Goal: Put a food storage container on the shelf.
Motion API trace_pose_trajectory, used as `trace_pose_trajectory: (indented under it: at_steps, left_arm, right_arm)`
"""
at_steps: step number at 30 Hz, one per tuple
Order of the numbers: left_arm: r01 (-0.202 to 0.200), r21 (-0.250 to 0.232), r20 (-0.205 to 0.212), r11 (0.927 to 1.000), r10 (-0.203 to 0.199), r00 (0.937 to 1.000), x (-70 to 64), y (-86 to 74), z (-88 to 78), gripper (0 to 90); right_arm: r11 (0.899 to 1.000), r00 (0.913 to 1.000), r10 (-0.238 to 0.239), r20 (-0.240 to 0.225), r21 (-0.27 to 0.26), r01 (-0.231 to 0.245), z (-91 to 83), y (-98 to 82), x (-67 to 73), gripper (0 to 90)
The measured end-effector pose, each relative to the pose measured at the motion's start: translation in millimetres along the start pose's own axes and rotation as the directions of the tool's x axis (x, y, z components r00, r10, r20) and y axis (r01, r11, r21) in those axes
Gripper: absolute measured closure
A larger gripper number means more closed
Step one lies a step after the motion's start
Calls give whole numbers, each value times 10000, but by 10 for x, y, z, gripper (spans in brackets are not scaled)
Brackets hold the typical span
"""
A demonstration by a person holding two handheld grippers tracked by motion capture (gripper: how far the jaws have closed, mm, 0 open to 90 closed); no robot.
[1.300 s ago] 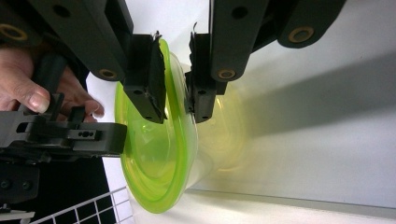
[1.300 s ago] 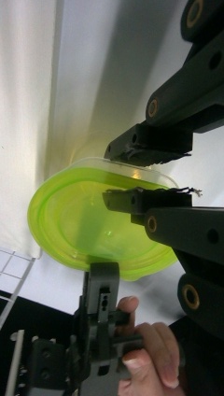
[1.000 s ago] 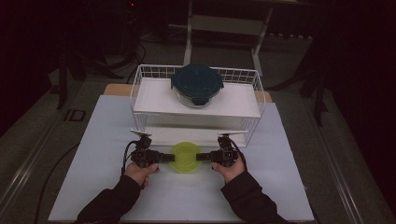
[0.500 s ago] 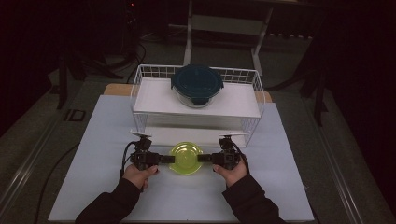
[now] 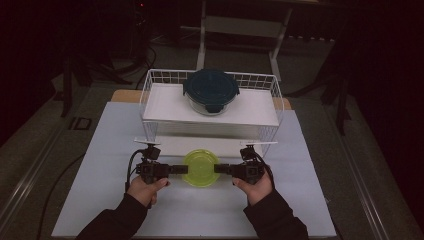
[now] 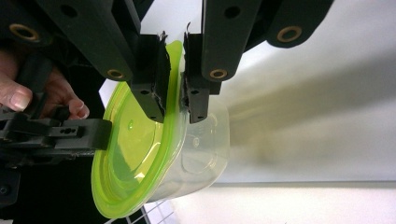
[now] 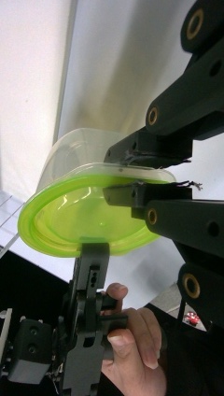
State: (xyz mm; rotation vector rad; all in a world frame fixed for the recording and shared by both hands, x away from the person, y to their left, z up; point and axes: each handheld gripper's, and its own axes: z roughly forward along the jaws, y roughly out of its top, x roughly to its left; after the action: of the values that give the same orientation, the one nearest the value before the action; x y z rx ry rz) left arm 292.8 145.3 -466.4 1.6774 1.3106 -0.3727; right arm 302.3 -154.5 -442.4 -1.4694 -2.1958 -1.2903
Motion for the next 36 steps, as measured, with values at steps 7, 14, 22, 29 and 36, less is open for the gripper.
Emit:
trace_pose_trajectory:
  at_steps: [7, 14, 22, 29, 36]
  left_arm:
    - [-417, -334, 102, 9986, 421, 9991, -180, 16, -138, 798]
    - [-786, -568, 96, 9953, 793, 9968, -327, 42, -244, 798]
    - [-1045, -915, 239, 9903, 1071, 9940, -471, 115, -358, 798]
    - [-1311, -1135, 238, 9849, 1346, 9906, -635, 233, -480, 798]
    - [-1571, -1407, 236, 9775, 1620, 9865, -833, 411, -619, 798]
  right_arm:
    - [9979, 9990, -441, -70, -472, 437, -177, 27, 176, 811]
    - [9938, 9972, -752, -38, -823, 747, -301, 38, 307, 812]
    - [9863, 9940, -1092, -38, -1251, 1078, -453, 106, 452, 813]
    - [9782, 9903, -1392, -23, -1559, 1371, -589, 211, 576, 813]
    - [9657, 9849, -1733, 64, -1953, 1712, -757, 376, 734, 814]
